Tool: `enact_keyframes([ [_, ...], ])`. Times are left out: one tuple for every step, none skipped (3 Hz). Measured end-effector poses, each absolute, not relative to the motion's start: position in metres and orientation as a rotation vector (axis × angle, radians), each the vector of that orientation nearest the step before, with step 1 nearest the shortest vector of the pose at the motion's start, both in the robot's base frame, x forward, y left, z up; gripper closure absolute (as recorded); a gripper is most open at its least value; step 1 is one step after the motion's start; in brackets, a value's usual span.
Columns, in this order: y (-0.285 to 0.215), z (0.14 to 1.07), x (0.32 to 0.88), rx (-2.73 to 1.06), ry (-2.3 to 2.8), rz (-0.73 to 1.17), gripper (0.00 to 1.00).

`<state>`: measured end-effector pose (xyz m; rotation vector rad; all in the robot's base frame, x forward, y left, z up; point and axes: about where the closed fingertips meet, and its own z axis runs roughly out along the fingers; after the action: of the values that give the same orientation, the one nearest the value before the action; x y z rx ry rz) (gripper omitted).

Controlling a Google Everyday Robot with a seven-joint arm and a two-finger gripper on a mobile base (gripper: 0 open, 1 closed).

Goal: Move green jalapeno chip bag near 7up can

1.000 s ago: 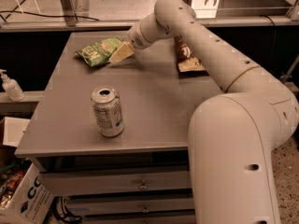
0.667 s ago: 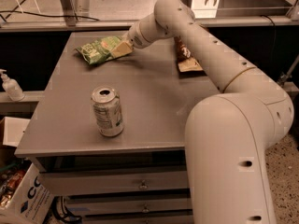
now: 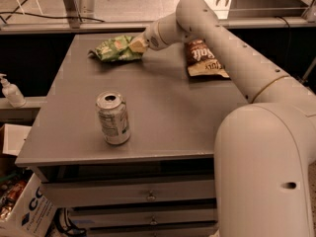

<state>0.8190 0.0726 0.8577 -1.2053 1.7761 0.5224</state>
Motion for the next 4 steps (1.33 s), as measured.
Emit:
enact_keyframes([
  [0.050,0.874,0.794,-1.139,1.760,0.564,1.00],
  [0.026,0.887,0.759,-1.062,1.758,0.595,1.00],
  [0.006,0.896,0.717,-0.995,1.757,0.625,1.00],
  [-0.009,0.903,0.672,-0.928,1.757,0.654,1.00],
])
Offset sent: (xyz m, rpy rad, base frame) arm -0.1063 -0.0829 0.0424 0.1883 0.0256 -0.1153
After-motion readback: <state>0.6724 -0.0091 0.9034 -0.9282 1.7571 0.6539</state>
